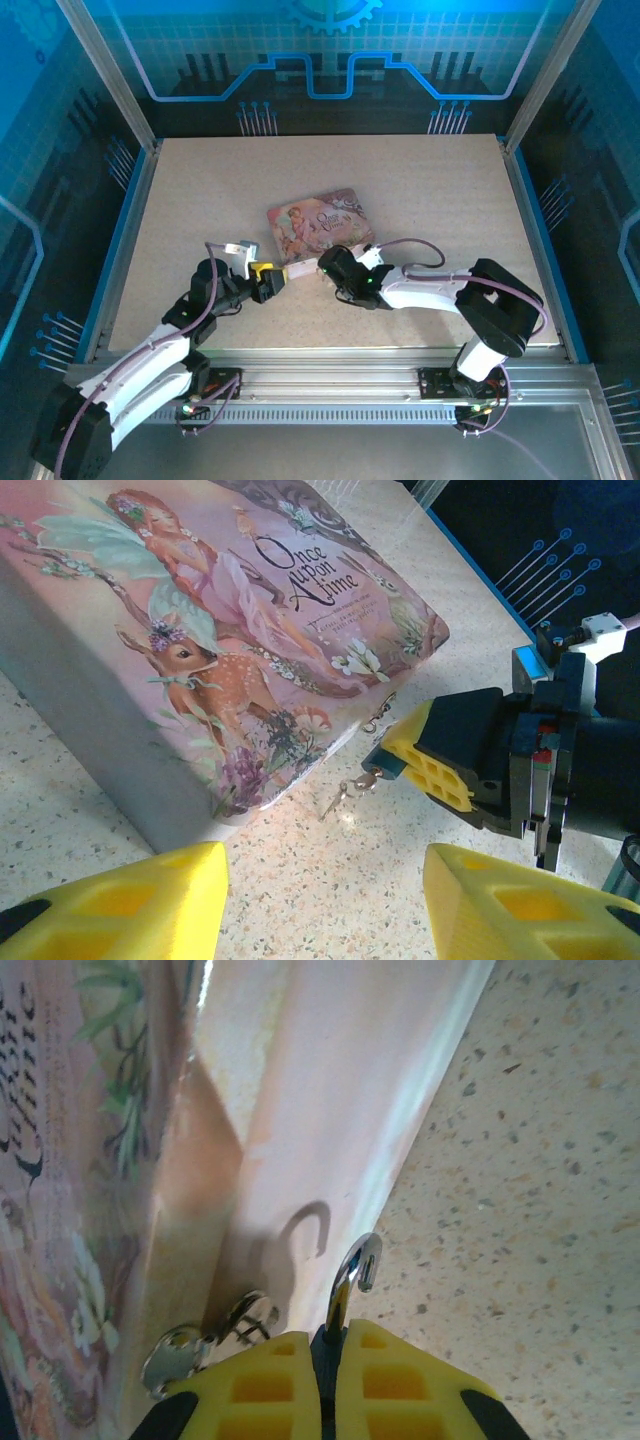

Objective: Unlock the padlock with the key

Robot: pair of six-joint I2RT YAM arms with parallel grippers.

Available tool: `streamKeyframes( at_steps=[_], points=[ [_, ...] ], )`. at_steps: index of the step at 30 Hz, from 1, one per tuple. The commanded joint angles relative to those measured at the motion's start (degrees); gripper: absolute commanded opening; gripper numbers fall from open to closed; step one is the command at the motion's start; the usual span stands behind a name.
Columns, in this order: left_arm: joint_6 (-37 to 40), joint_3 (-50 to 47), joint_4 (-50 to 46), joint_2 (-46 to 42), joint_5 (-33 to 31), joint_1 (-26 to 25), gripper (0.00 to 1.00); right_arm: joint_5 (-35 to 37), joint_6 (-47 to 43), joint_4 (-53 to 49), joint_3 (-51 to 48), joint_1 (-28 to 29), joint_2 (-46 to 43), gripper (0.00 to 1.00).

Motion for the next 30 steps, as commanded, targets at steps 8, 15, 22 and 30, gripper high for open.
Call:
streamKeyframes(
  at_steps=[8, 15, 22, 30],
  points=[
    [1.8, -0.8, -1.4, -1.2, 1.2, 0.8, 0.55, 4.2, -2.9, -10.6, 0.1, -0.7, -7.1, 0.0],
    [3.2, 2.2, -8.1, -3.8, -0.5, 1.1, 0.56, 2.6, -12.6, -17.4, -1.4, -1.3, -15.6, 0.0],
    [2.4, 7.1, -19.0, -4.4, -6.2, 1.2, 0.58, -12.2, -35.8, -24.3, 2.2, -5.3, -19.5, 0.0],
    [0.2, 11.3, -24.7, -2.4, -6.4, 1.2, 0.59, -30.8, -48.9, -16.8, 2.8, -5.4, -15.5, 0.0]
  ],
)
